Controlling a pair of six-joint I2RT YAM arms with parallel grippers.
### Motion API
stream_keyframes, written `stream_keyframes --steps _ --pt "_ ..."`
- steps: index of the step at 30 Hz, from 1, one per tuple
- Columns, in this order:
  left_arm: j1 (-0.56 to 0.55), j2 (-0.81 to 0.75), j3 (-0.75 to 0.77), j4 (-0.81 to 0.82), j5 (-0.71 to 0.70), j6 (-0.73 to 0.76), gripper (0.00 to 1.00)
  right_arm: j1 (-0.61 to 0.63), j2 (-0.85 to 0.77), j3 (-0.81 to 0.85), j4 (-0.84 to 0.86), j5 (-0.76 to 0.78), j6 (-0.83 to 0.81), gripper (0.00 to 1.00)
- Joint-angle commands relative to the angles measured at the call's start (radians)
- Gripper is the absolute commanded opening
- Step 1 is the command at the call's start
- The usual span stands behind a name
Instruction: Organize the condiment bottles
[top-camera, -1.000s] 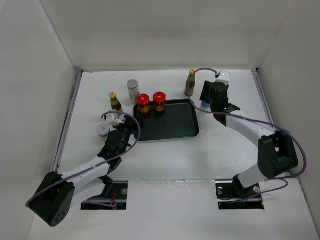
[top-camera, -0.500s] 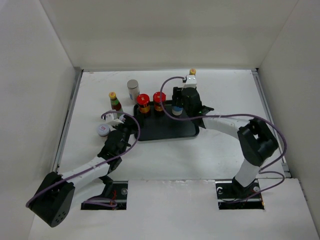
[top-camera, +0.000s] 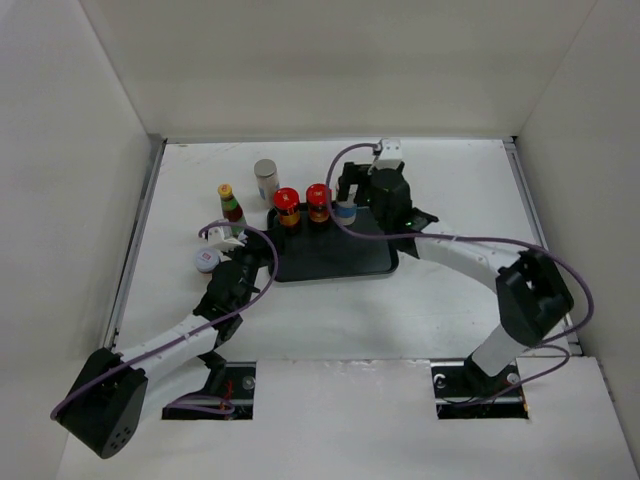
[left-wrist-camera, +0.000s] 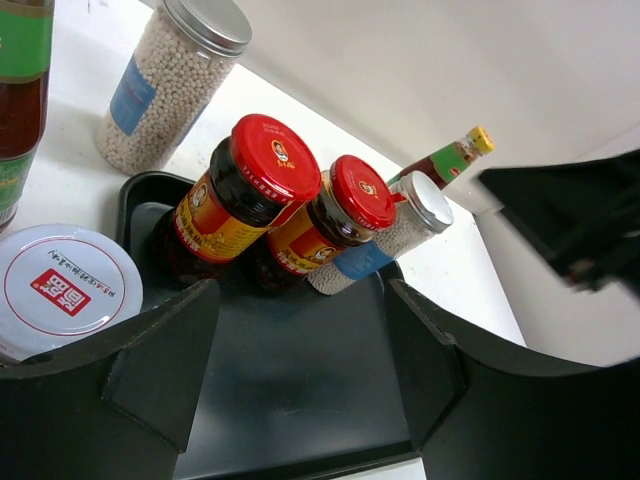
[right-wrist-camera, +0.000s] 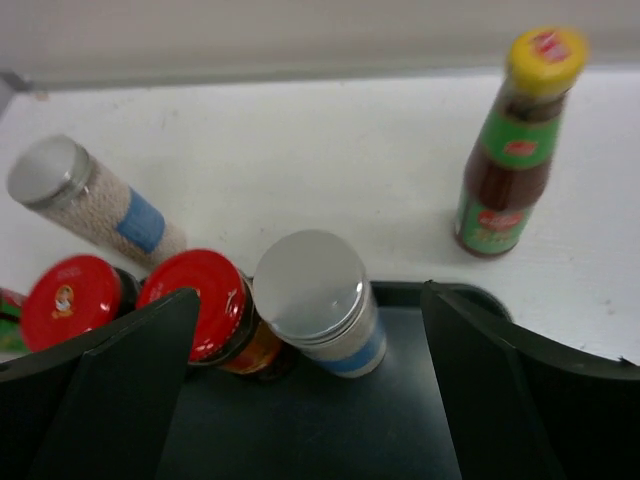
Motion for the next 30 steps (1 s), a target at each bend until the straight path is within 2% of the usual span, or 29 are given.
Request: stream_keyframes --steps 1,4,5,7,10,15,18,22,26,30 --pt "0.004 -0.011 0.020 0.051 0.003 0.011 0.66 -0.076 -0.116 -0.008 0.067 0.000 -0.003 0.97" --pt "0.002 -0.014 0.022 0.049 0.003 0.012 0.66 -0.168 -0.090 0.047 -0.001 -0.054 0.002 0.69" --pt "0.004 -0.011 0.022 0.051 0.003 0.012 0.66 -0.192 -0.064 0.086 -0.048 -0.068 -0.001 0.63" --pt "0.002 -0.009 0.020 0.051 0.003 0.012 0.66 -0.225 -0.009 0.161 -0.128 -0.075 -0.009 0.65" --pt "0.001 -0.005 0.025 0.052 0.003 0.016 0.66 -0.245 0.072 0.251 -0.183 -0.082 -0.045 0.85" --pt "-0.004 -0.008 0.023 0.052 0.003 0.019 0.66 -0.256 0.198 0.367 -0.209 -0.097 -0.105 0.88" --pt "-0.004 -0.020 0.020 0.049 0.003 0.020 0.66 -0.266 0.253 0.424 -0.214 -0.112 -0.107 0.84" --pt "-0.004 -0.038 0.017 0.048 -0.003 0.032 0.66 -0.272 0.297 0.464 -0.202 -0.099 -0.113 0.72" --pt "-0.008 -0.017 0.022 0.054 0.002 0.032 0.66 -0.282 0.324 0.475 -0.145 -0.091 -0.118 0.66" --pt "-0.013 -0.017 0.024 0.054 0.002 0.032 0.66 -0.288 0.341 0.495 -0.142 -0.091 -0.127 0.48"
